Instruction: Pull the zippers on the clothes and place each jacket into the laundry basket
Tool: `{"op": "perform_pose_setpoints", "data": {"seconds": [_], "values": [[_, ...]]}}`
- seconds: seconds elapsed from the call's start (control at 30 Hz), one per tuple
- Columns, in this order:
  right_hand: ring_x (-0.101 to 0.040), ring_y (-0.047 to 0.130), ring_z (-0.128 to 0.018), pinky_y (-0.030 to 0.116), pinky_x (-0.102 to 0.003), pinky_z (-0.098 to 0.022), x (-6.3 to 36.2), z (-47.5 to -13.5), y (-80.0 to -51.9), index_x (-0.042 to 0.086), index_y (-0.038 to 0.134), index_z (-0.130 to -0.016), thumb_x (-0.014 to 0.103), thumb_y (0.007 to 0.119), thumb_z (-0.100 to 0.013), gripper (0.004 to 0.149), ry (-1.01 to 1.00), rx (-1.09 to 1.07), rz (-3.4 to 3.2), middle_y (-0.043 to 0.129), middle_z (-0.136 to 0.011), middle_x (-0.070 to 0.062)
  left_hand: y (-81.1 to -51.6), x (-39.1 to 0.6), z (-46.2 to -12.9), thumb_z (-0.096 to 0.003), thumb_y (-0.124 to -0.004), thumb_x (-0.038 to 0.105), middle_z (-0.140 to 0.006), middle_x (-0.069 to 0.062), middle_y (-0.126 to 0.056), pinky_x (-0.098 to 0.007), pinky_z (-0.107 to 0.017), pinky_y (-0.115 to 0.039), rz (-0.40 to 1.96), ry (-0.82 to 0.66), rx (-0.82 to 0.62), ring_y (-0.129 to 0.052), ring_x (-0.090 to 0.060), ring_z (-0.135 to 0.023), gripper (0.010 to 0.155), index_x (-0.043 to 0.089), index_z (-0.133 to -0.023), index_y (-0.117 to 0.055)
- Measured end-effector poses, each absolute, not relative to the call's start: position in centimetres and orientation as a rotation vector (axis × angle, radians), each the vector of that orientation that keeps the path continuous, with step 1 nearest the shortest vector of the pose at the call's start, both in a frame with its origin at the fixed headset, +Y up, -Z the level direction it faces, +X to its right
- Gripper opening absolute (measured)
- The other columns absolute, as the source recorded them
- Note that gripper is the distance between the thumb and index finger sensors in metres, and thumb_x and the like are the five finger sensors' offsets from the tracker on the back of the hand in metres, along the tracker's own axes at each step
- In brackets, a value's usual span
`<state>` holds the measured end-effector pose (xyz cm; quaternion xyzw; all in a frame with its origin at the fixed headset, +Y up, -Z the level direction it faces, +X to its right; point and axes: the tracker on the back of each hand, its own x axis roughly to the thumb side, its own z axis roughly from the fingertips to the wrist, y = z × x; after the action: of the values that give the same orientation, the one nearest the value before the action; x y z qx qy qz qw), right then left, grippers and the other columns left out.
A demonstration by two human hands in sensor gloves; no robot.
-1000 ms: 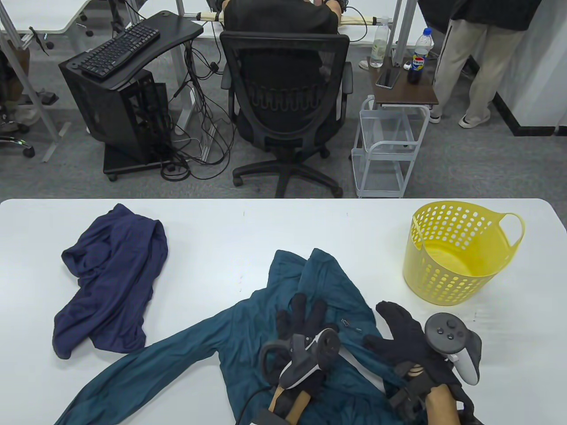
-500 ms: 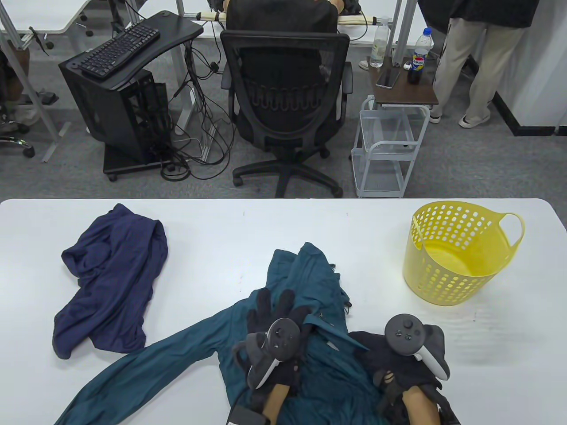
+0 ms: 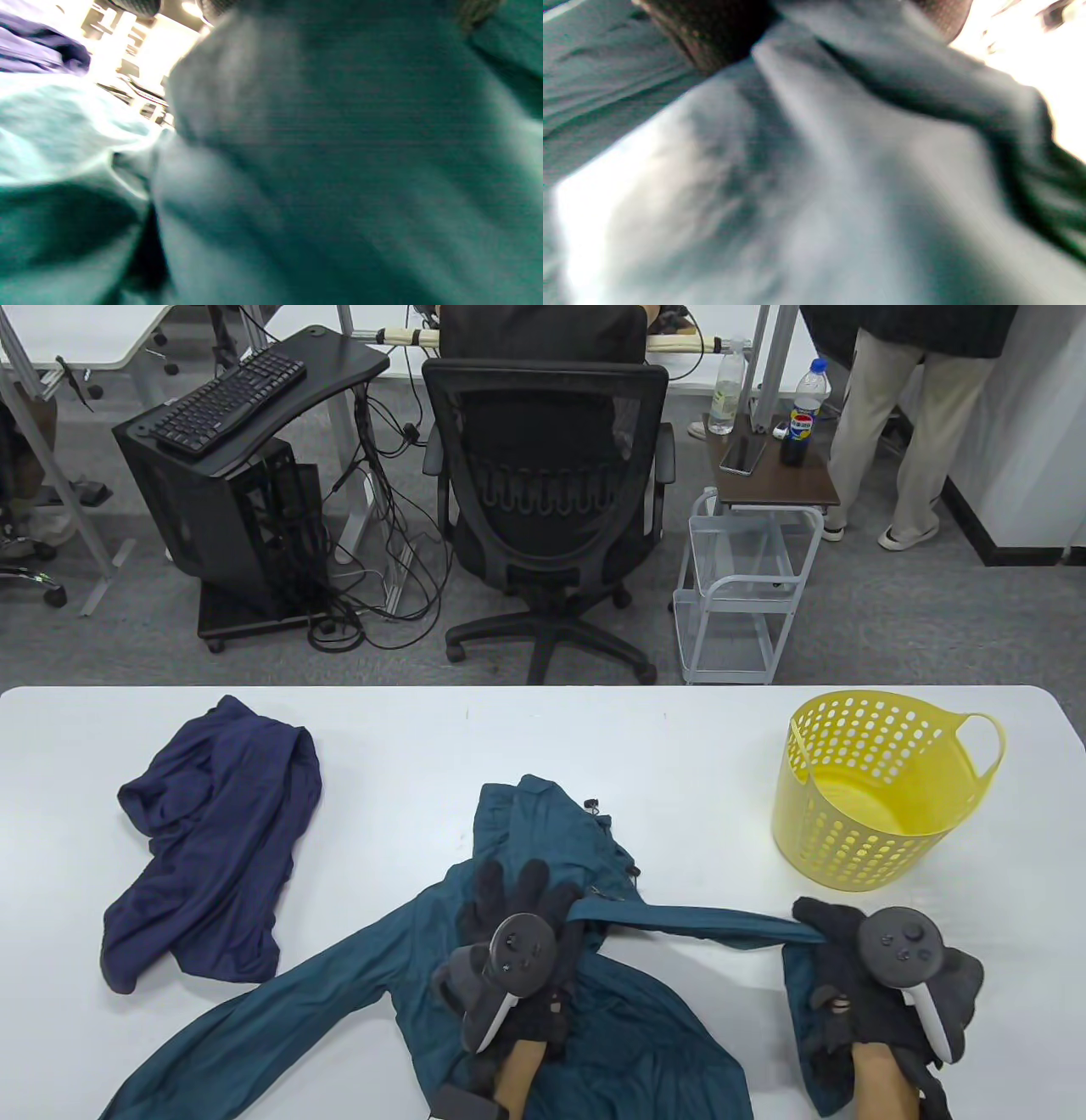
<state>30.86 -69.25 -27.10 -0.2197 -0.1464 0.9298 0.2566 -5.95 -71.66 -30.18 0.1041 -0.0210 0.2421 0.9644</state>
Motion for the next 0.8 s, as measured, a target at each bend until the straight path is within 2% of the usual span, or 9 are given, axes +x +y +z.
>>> {"op": "perform_pose_setpoints", "data": {"seconds": [0.07,0.13,0.2,0.27,0.37,0.43,0.57,0.7,0.8], "values": [[-0.040,0.068,-0.101,0.052,-0.066,-0.071,31.9,-25.7,-68.1,0.039,0.086,-0.090,0.024,0.081,-0.054,0.040,-0.707,-0.714,2.416,0.084,-0.104,0.006,-71.8,-4.2,-30.1,-0.0382,-0.067,0.064,-0.116,0.011,-0.063,-0.069,-0.071,-0.042,0.457,-0.210,0.092,-0.040,-0.034,-0.110,0.054,0.052,-0.090,-0.076],[-0.043,0.060,-0.104,0.048,-0.068,-0.070,32.6,-24.9,-67.4,0.038,0.086,-0.091,0.021,0.081,-0.053,0.042,-0.762,-0.737,2.428,0.079,-0.107,0.005,-72.1,-2.9,-29.9,-0.0366,-0.069,0.067,-0.120,0.010,-0.051,-0.070,-0.071,-0.036,0.413,-0.345,-0.040,-0.031,-0.033,-0.111,0.063,0.055,-0.098,-0.061],[-0.048,0.037,-0.108,0.037,-0.072,-0.071,33.0,-25.0,-67.6,0.034,0.076,-0.100,0.018,0.082,-0.053,0.050,-0.516,-0.728,2.477,0.062,-0.117,-0.001,-72.1,-2.4,-29.8,-0.0357,-0.070,0.069,-0.122,0.011,-0.046,-0.071,-0.071,-0.034,0.364,-0.392,-0.085,-0.028,-0.033,-0.111,0.069,0.055,-0.101,-0.054],[-0.051,0.018,-0.107,0.026,-0.074,-0.070,32.5,-25.7,-68.7,0.027,0.062,-0.109,0.023,0.085,-0.053,0.061,-0.174,-0.663,2.469,0.043,-0.122,-0.008,-72.0,-3.0,-29.9,-0.0357,-0.070,0.068,-0.121,0.012,-0.048,-0.071,-0.071,-0.036,0.373,-0.355,-0.049,-0.031,-0.033,-0.111,0.069,0.054,-0.101,-0.053],[-0.052,0.006,-0.104,0.019,-0.075,-0.068,30.6,-26.9,-69.9,0.023,0.052,-0.113,0.029,0.088,-0.053,0.070,0.071,-0.515,2.476,0.029,-0.124,-0.010,-71.8,-4.7,-30.2,-0.0387,-0.069,0.064,-0.118,0.011,-0.056,-0.069,-0.070,-0.041,0.452,-0.245,0.005,-0.039,-0.033,-0.110,0.064,0.051,-0.100,-0.058],[-0.052,0.007,-0.104,0.020,-0.075,-0.068,27.9,-27.9,-70.6,0.023,0.052,-0.113,0.032,0.087,-0.053,0.070,0.142,-0.359,2.543,0.029,-0.124,-0.010,-72.0,-6.3,-30.6,-0.0409,-0.067,0.059,-0.117,0.009,-0.059,-0.070,-0.070,-0.041,0.505,-0.118,0.041,-0.042,-0.035,-0.109,0.060,0.049,-0.100,-0.061],[-0.048,0.018,-0.108,0.024,-0.073,-0.069,22.4,-29.4,-72.6,0.029,0.055,-0.111,0.041,0.078,-0.055,0.063,0.254,-0.020,2.597,0.035,-0.125,-0.003,-73.2,-7.6,-31.5,-0.0430,-0.063,0.056,-0.118,0.009,-0.055,-0.069,-0.070,-0.042,0.439,-0.015,-0.007,-0.043,-0.034,-0.109,0.058,0.050,-0.101,-0.060],[-0.042,0.027,-0.111,0.031,-0.070,-0.072,17.9,-30.4,-75.7,0.034,0.054,-0.110,0.039,0.071,-0.056,0.057,0.514,0.269,2.549,0.035,-0.124,0.008,-75.3,-6.6,-32.4,-0.0416,-0.065,0.061,-0.121,0.010,-0.044,-0.068,-0.071,-0.039,0.387,-0.073,-0.146,-0.036,-0.034,-0.110,0.060,0.057,-0.101,-0.053],[-0.042,0.042,-0.109,0.039,-0.069,-0.072,17.0,-30.5,-76.9,0.031,0.057,-0.109,0.036,0.071,-0.056,0.056,0.662,0.276,2.558,0.046,-0.123,0.005,-76.2,-5.2,-32.4,-0.0410,-0.065,0.063,-0.121,0.010,-0.032,-0.064,-0.072,-0.043,0.293,-0.140,-0.251,-0.030,-0.036,-0.109,0.061,0.061,-0.100,-0.049]]}}
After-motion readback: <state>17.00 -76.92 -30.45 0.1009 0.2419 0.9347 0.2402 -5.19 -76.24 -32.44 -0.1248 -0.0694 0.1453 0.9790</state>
